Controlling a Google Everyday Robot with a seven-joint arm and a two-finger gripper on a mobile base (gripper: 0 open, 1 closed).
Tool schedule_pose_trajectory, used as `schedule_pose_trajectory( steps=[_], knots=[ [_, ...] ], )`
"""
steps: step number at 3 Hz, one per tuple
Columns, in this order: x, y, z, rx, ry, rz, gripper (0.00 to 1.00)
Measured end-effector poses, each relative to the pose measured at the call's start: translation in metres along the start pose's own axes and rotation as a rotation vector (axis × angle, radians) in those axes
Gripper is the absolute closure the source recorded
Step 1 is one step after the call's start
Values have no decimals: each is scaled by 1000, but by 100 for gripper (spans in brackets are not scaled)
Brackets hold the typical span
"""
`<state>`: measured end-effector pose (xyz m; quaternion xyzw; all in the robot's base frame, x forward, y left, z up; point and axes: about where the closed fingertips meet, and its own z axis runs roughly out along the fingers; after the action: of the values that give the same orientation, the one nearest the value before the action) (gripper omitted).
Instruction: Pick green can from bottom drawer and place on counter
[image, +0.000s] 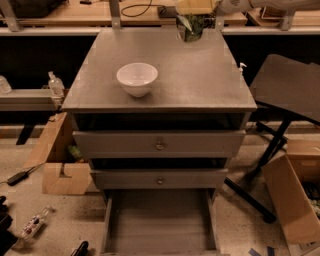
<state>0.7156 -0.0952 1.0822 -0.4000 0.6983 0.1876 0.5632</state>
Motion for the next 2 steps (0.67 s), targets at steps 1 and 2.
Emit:
schedule_pose_trajectory(
  steps=[1,2],
  knots=[
    [-28,-11,-11,29,-46,-27,100],
    [-28,-11,-10,29,-46,-27,100]
  ],
)
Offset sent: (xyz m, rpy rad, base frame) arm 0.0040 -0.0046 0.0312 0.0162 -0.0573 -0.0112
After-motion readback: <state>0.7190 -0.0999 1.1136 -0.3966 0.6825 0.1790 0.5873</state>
